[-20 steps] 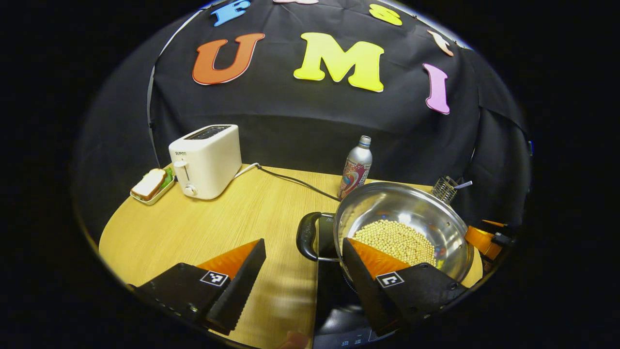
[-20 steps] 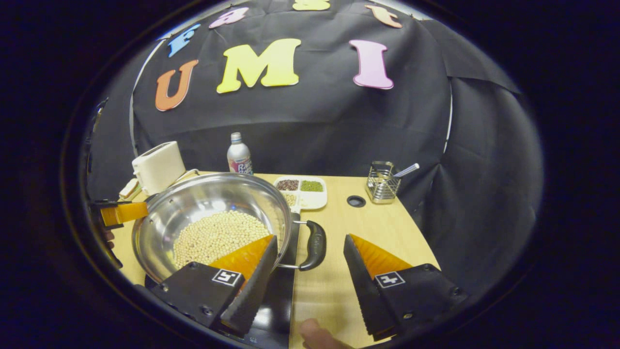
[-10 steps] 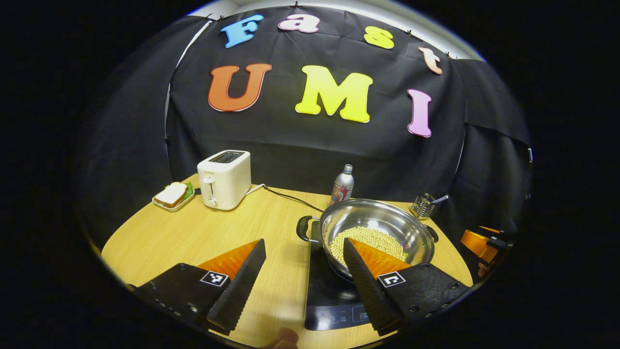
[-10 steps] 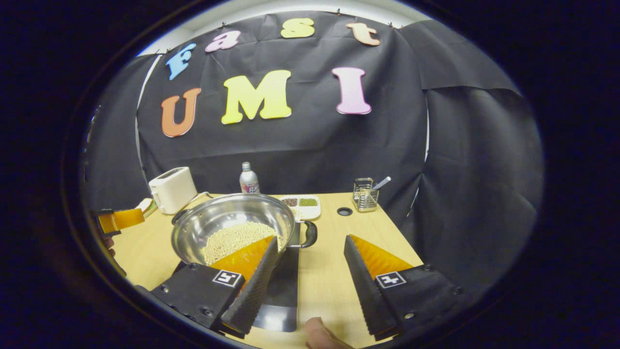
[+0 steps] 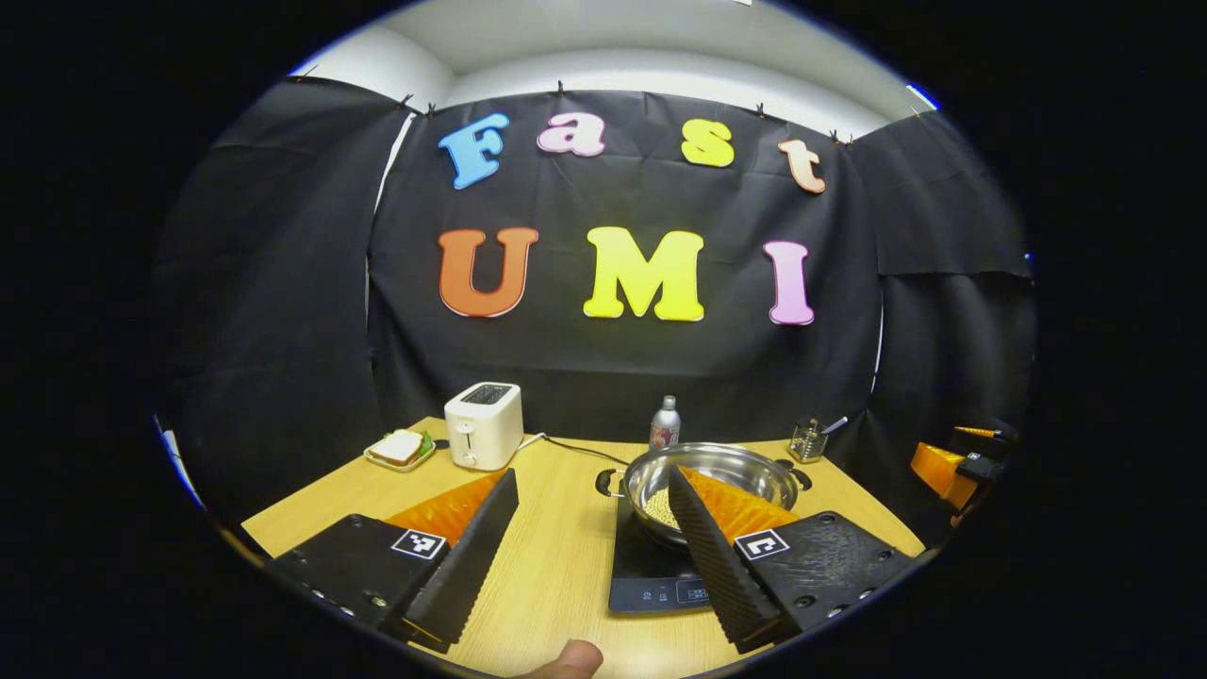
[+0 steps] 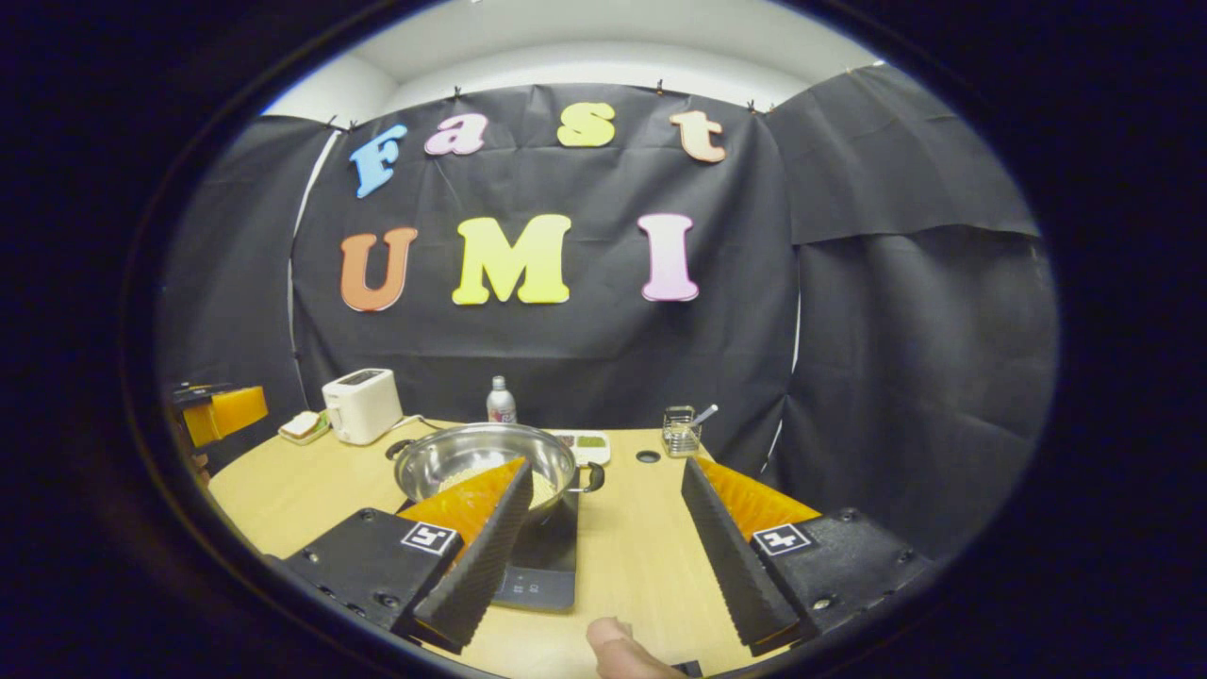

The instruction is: First push the handle of the pot to place it horizontally, then grasp the pot with both hands and set it on the induction cooktop.

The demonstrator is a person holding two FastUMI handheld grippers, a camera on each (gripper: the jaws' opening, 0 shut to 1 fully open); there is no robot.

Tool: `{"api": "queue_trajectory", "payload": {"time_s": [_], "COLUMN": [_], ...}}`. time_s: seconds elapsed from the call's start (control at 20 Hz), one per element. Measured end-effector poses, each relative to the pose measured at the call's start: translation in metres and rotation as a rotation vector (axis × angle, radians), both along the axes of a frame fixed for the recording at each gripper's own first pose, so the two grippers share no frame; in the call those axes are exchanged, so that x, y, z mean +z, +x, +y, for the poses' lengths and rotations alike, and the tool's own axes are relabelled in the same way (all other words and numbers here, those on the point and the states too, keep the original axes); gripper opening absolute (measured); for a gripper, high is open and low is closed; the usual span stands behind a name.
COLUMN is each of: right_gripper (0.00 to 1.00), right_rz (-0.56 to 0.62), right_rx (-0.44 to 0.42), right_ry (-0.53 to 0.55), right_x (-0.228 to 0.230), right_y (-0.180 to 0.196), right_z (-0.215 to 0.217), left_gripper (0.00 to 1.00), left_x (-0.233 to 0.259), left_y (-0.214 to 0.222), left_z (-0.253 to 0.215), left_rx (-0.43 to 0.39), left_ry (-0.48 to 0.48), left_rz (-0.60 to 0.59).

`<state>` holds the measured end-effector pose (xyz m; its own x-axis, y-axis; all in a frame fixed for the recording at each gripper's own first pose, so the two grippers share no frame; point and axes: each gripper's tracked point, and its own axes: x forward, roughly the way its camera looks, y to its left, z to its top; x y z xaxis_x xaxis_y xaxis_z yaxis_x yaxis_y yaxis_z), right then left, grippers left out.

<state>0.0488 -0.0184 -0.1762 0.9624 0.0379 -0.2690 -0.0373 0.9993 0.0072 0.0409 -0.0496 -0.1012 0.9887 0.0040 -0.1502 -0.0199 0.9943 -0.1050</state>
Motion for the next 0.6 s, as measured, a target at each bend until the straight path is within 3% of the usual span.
{"api": "queue_trajectory", "payload": {"time_s": [0.35,0.45,0.5,0.55,0.6], "right_gripper": [0.99,0.98,0.98,0.98,0.98], "right_rz": [-0.137,-0.193,-0.213,-0.225,-0.242], "right_rx": [0.02,0.018,0.01,0.005,0.004], "right_ry": [0.017,0.014,0.012,0.011,0.015], "right_x": [0.084,0.106,0.114,0.118,0.123], "right_y": [-0.045,-0.059,-0.066,-0.074,-0.082], "right_z": [-0.002,-0.004,-0.006,-0.009,-0.008], "left_gripper": [0.95,0.95,0.84,0.95,0.95], "left_x": [0.038,0.057,0.061,0.064,0.068], "left_y": [-0.045,-0.051,-0.055,-0.061,-0.066], "left_z": [0.009,0.024,0.025,0.021,0.017], "left_rx": [0.0,0.04,0.045,0.033,0.02], "left_ry": [-0.025,0.002,0.014,0.011,0.002], "left_rz": [-0.043,-0.101,-0.113,-0.118,-0.13]}}
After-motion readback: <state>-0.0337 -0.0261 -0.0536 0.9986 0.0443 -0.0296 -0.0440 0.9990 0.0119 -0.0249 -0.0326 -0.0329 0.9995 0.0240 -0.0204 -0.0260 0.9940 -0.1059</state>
